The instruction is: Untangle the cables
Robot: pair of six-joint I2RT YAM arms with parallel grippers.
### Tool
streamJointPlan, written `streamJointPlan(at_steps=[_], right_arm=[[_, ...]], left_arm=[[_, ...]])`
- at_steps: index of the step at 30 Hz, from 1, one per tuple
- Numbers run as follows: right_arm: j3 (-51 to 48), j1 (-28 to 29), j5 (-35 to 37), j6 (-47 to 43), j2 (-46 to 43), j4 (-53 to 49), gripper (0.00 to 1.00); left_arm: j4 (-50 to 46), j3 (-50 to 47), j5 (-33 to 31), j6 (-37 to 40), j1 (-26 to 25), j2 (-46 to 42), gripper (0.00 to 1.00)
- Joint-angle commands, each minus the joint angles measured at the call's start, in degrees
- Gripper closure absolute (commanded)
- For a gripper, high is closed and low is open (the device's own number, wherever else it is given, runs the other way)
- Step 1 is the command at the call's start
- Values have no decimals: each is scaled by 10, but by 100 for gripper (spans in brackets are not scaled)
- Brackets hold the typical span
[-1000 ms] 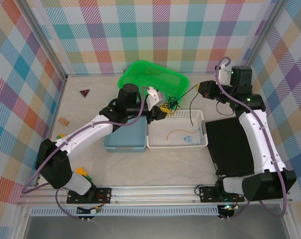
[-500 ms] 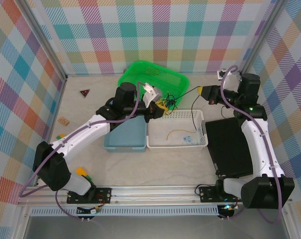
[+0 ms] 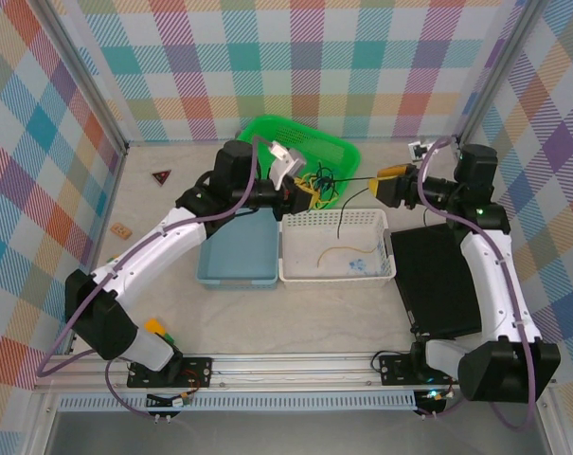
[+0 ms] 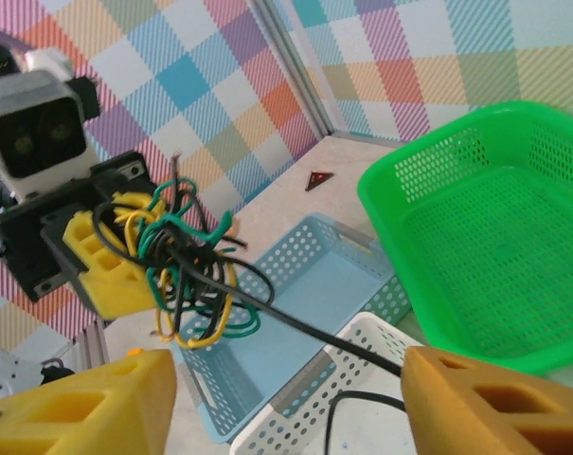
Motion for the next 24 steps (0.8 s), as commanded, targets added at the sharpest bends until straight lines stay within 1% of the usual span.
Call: streamJointPlan(at_steps=[1, 5, 6, 8, 11, 13, 15, 17, 19, 20, 23, 24], right_arm=[[18, -3, -60, -23, -14, -35, 34], [49, 2, -126, 11, -3, -100, 35], [56, 4, -146, 30, 1, -113, 36], [58, 17, -159, 87, 8, -114, 36], [45, 48, -125, 138, 13, -108, 32], [27, 69, -82, 141, 9, -98, 29], [5, 76, -55, 153, 5, -75, 29], [-9, 75, -45, 167, 8, -61, 30], [-14, 76, -56, 183, 18, -53, 34], [-17, 77, -63, 197, 25, -47, 38], [-27, 81, -82, 254, 37, -9, 54], [-31, 84, -86, 274, 39, 9, 57]], left_arm=[[-12, 25, 20, -18, 6, 7, 100], [9, 27, 17, -52, 7, 14, 100], [11, 31, 22, -63, 8, 20, 100], [19, 37, 40, -78, 8, 28, 100], [53, 33, 58, -110, 8, 31, 100], [58, 36, 55, -124, 8, 31, 100], [50, 42, 56, -127, 8, 31, 100], [42, 45, 56, -128, 8, 30, 100], [41, 42, 58, -127, 8, 26, 100], [42, 38, 58, -127, 8, 24, 100], [48, 26, 61, -124, 8, 14, 100], [51, 22, 61, -124, 8, 13, 100]])
